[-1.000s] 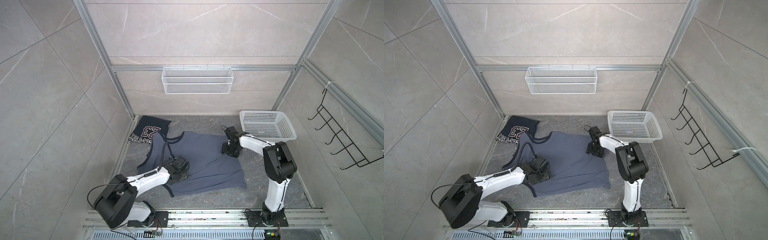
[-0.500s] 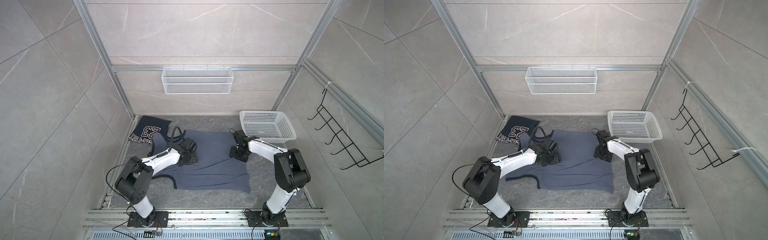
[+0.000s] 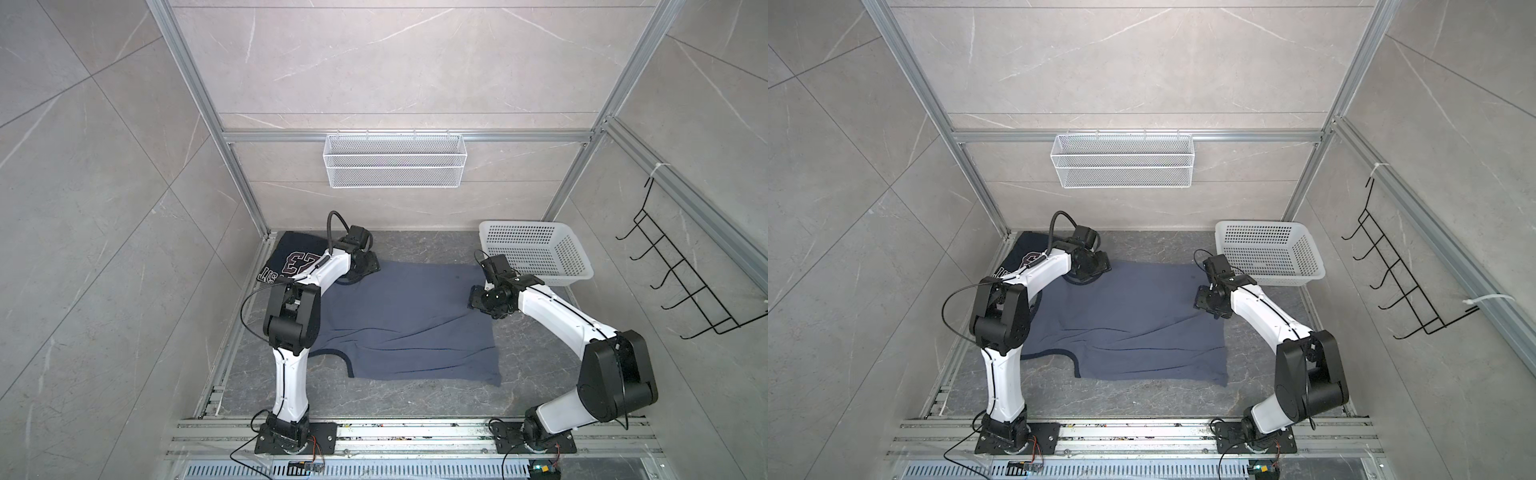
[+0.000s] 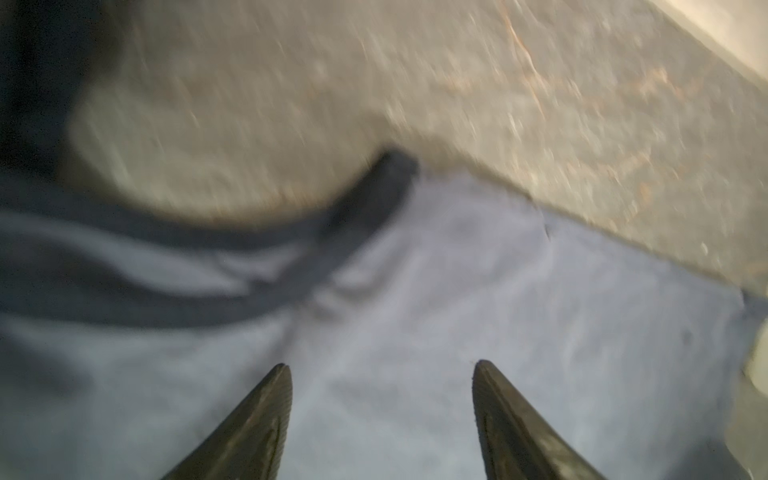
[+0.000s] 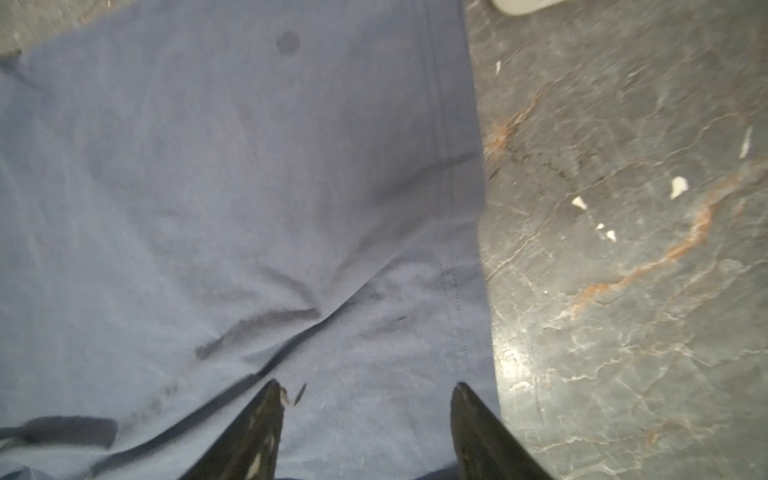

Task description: Fold and stack the tank tops

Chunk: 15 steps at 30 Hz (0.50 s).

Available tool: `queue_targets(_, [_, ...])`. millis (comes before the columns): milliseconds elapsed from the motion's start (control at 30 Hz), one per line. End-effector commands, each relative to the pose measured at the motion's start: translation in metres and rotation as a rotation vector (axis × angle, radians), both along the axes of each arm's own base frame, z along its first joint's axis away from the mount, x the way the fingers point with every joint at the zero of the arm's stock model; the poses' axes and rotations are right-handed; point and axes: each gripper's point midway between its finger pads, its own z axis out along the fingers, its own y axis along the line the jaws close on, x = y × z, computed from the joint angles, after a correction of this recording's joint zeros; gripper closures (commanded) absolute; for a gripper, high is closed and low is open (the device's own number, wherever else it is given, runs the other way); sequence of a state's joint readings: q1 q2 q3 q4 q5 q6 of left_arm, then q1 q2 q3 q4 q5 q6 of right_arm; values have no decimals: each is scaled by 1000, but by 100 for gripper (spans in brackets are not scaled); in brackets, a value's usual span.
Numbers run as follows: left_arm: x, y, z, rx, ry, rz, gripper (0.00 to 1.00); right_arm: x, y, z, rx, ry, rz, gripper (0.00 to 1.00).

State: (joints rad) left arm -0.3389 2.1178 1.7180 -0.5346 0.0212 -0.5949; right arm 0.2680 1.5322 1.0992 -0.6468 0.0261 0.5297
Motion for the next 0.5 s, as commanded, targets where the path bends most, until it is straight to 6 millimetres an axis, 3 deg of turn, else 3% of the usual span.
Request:
queue_targets(0, [22, -17, 10, -19, -46, -75, 35, 16, 7, 15, 14, -29, 29, 35])
queue_targets(167, [45, -20, -6, 9, -34, -82, 43, 32, 15, 26, 42, -49, 33, 36])
queue_targets(200, [47, -21, -5, 9, -35, -83, 44, 34, 16, 28, 43, -54, 34, 36])
queue_targets(233, [48, -21, -22, 21, -7, -84, 45, 35, 17, 30, 45, -58, 36, 36])
queue_targets(467, [59, -21, -36, 44, 1, -81, 52, 45, 17, 36, 37, -74, 38, 36])
